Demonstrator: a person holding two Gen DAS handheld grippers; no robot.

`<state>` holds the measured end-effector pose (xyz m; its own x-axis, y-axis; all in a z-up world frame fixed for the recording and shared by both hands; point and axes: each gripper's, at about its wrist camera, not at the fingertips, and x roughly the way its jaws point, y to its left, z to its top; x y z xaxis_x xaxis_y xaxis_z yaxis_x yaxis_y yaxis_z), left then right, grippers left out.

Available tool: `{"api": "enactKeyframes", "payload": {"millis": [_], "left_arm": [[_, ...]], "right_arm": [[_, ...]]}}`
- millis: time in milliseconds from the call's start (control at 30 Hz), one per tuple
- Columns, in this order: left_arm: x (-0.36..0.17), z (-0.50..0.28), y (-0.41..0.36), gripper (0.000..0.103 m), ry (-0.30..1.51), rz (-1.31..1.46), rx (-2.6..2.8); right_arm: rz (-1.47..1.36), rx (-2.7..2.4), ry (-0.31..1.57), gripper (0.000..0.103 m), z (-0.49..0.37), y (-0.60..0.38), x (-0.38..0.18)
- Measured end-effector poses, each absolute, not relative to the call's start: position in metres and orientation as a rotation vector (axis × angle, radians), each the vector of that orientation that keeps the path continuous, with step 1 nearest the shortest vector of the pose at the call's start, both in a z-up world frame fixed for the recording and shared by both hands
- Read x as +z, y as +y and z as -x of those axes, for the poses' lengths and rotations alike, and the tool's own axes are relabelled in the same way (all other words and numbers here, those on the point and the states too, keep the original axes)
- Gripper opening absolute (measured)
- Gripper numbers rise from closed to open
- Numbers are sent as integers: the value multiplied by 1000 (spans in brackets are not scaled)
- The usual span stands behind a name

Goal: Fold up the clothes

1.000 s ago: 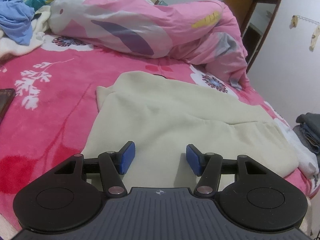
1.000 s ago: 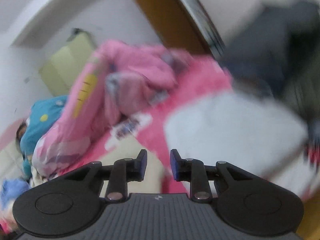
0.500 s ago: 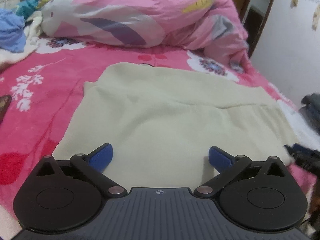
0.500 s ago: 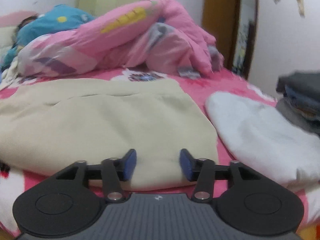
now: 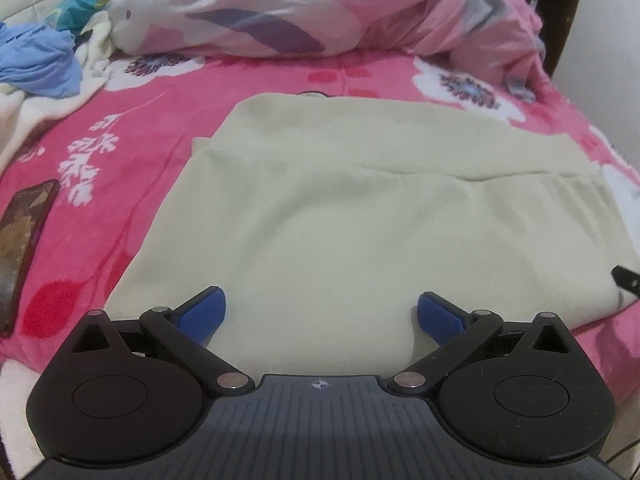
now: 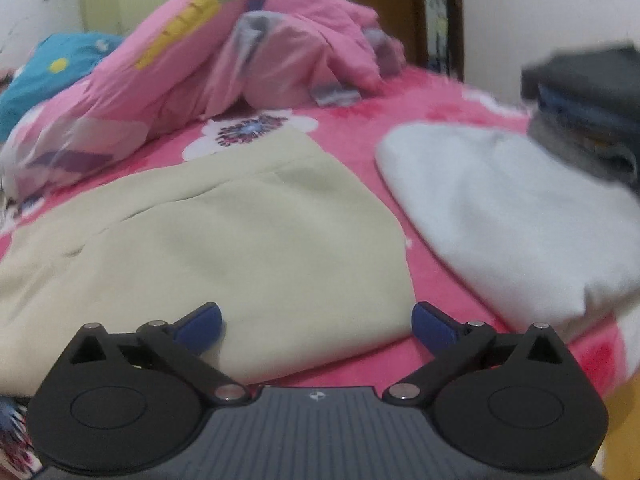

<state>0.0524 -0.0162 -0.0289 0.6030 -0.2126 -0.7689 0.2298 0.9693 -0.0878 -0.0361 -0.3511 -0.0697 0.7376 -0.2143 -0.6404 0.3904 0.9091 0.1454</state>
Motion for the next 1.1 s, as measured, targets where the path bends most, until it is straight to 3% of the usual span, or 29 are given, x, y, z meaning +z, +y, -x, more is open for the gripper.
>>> {"api": "enactKeyframes", "payload": {"millis": [600, 933, 1100], "left_arm": [[-24, -61, -18, 103, 952, -7, -243], [-29, -51, -20, 103, 872, -43, -248], [-28, -50, -20, 103, 851, -41, -251]], "right_arm": [[-501, -334, 654, 103, 48, -375, -77], [-608, -250, 584, 103, 63, -396, -78], [-531, -269, 540, 103, 65, -387, -63]]}}
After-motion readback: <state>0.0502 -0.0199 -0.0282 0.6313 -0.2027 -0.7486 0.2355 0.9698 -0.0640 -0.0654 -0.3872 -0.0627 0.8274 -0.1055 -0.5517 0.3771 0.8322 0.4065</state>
